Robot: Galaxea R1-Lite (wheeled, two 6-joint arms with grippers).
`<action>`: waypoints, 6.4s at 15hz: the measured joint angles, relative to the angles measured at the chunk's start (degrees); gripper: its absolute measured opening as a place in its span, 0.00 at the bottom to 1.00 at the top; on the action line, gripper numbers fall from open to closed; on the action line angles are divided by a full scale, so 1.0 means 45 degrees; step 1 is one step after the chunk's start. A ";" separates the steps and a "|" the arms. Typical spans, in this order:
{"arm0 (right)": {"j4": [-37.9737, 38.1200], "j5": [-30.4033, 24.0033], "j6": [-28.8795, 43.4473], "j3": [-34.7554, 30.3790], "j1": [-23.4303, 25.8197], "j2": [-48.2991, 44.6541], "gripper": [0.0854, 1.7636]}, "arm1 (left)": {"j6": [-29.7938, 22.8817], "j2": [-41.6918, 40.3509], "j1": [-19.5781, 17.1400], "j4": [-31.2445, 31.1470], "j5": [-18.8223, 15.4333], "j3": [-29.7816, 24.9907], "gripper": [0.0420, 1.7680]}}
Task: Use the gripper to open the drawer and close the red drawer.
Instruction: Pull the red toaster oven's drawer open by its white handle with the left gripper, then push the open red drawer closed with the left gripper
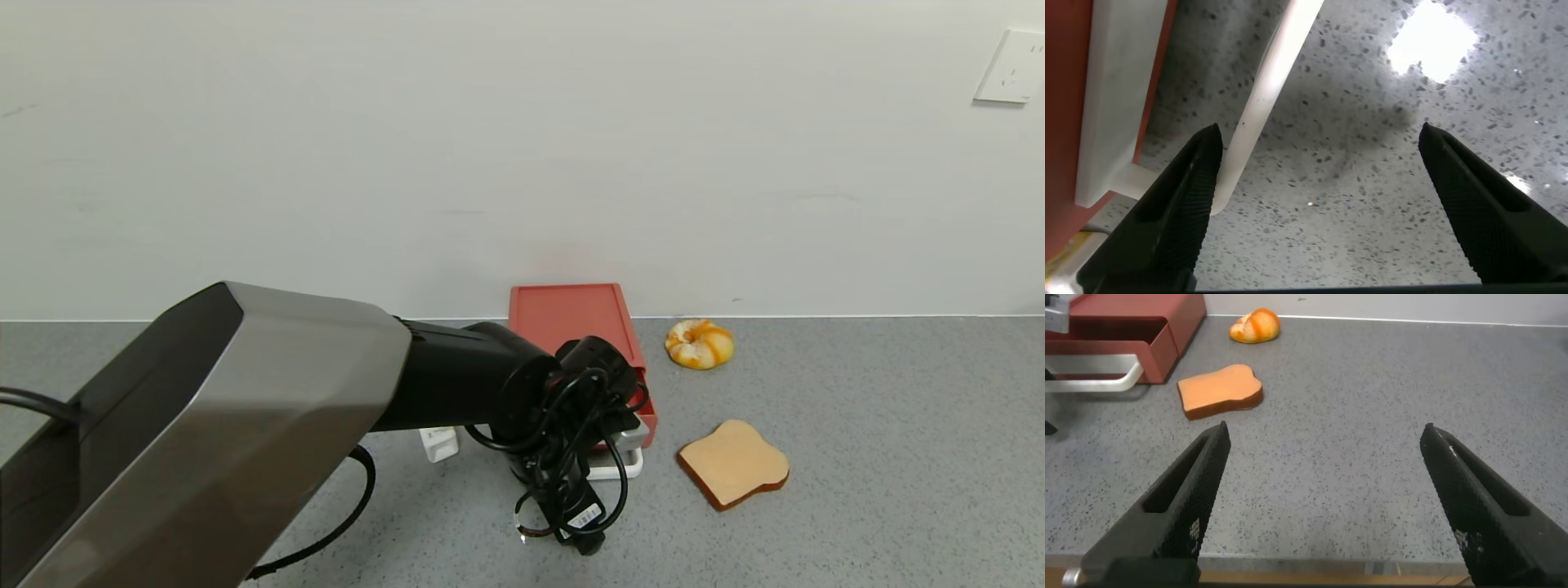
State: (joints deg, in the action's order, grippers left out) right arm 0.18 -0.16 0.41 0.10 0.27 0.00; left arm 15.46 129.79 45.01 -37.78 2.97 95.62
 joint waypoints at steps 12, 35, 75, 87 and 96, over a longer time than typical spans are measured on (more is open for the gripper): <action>0.0000 0.0000 -0.0003 0.0000 0.0000 0.0000 0.97 | -0.1206 -0.0631 0.0656 0.0807 0.0073 -0.1522 0.97; -0.0005 0.0000 0.0000 0.0000 0.0000 0.0000 0.97 | -0.2758 -0.1642 0.1696 0.1642 0.0079 -0.3617 0.97; 0.0033 0.0005 0.0005 0.0000 0.0000 0.0000 0.97 | -0.5803 -1.1215 -0.2555 0.1701 0.0041 -0.6512 0.97; 0.0033 0.0000 0.0000 0.0000 0.0000 0.0000 0.97 | -0.5773 -1.1410 -0.2622 0.1696 0.0016 -0.6502 0.97; 0.0027 0.0000 0.0005 0.0000 -0.0005 0.0000 0.97 | -0.5768 -1.0113 -0.2118 0.1493 0.0060 -0.4811 0.97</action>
State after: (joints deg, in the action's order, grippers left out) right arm 0.30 -0.16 0.44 0.10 0.24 0.00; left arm -10.50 84.29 35.47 -31.06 3.24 73.97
